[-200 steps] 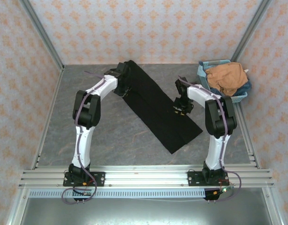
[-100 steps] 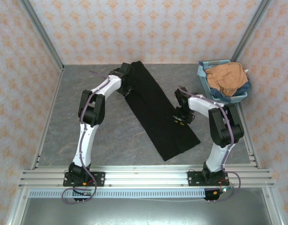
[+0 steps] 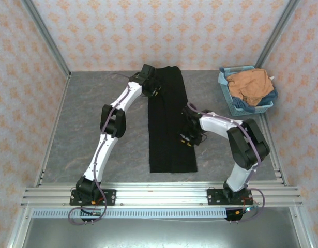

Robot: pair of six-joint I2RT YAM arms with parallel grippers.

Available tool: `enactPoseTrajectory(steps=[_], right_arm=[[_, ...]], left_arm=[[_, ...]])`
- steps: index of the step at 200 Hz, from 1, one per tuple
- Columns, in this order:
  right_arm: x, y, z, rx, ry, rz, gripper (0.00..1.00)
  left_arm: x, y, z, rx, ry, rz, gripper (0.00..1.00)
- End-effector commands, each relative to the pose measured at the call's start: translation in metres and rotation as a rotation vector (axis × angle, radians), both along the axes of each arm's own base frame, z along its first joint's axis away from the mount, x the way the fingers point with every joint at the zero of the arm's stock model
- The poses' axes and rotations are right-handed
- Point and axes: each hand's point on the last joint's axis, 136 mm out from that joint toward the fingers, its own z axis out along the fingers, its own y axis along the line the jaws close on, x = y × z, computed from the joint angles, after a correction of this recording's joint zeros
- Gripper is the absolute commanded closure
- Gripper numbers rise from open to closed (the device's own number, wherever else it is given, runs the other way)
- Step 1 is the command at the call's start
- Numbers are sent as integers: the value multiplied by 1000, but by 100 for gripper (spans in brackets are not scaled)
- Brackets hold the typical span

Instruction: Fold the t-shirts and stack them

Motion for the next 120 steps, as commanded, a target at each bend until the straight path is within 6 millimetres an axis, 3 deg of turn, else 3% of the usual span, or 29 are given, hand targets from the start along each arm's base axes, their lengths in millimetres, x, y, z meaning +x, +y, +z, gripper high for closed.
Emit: enactPoseTrajectory(steps=[1,18,41,66,79,96,107,120], right_arm=[[-26,13,-21,-14,112,-65,75],[-24,15,-20,-22,98,-84,75],[-18,13,-11,-34,76,-78,73],[-11,6,4,-64,34,-58,70],[-6,-2,14,-81,7,-50,64],[2,-11,28,-92,-31,-38,58],[5,-18,39,-98,-54,-26,57],[6,-24,50,-88,-72,-13,57]], left_arm=[[-20,19,-31,83,115,-11,72],[-23,40,-20,150,115,6,68],[-24,70,30,242,51,32,54],[-34,85,90,269,-25,33,45],[-47,90,114,282,-48,25,41],[-73,93,129,276,-44,0,40],[-96,93,131,273,-17,-32,42],[-133,84,119,251,44,-115,44]])
